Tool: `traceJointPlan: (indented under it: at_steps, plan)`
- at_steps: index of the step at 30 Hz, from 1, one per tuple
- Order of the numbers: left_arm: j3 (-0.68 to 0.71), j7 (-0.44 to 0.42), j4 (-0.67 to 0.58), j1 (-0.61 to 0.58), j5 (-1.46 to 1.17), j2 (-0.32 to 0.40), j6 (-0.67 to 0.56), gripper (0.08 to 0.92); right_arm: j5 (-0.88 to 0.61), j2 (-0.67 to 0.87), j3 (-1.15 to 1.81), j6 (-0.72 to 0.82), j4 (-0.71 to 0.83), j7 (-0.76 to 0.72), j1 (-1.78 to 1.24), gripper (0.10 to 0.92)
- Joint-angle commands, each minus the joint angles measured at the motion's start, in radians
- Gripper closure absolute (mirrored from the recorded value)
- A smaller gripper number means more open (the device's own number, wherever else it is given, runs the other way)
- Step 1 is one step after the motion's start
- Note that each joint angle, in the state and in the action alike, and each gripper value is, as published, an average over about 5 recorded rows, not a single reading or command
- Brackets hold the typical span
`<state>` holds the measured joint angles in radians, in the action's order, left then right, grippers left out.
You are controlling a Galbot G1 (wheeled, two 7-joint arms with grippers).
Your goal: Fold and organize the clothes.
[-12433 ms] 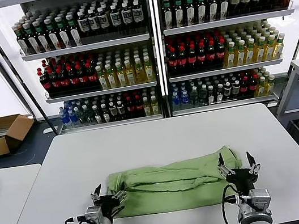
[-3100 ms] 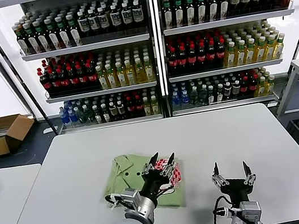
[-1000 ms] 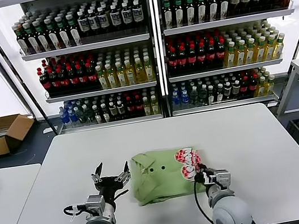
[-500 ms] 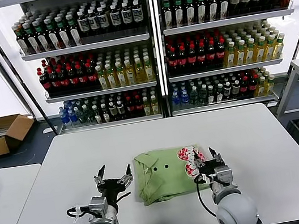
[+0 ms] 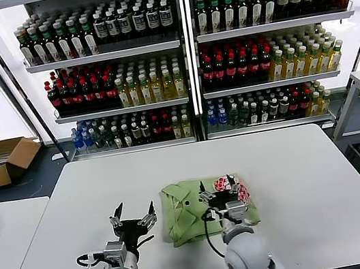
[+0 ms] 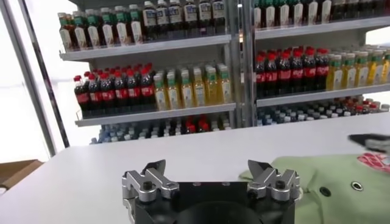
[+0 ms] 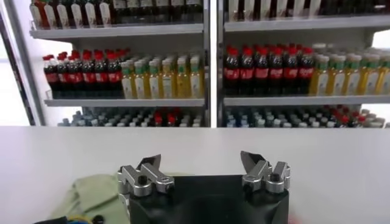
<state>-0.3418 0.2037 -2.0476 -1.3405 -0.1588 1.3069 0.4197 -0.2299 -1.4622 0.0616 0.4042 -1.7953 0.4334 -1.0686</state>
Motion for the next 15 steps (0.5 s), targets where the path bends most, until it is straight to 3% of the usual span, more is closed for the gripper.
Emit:
traceJointPlan:
  at_steps: [1,15]
  plan:
    - [-0.007,-0.001,0.004,-0.005,0.001,0.002,-0.002,0.177,-0.023,-0.112,-0.055,-0.007,0.171,0.045,0.047,0.203]
    - [0.001,-0.003,0.008,-0.004,0.002,0.001,0.001,0.177,-0.086,-0.098,-0.023,-0.001,0.150,0.044,0.009,0.203]
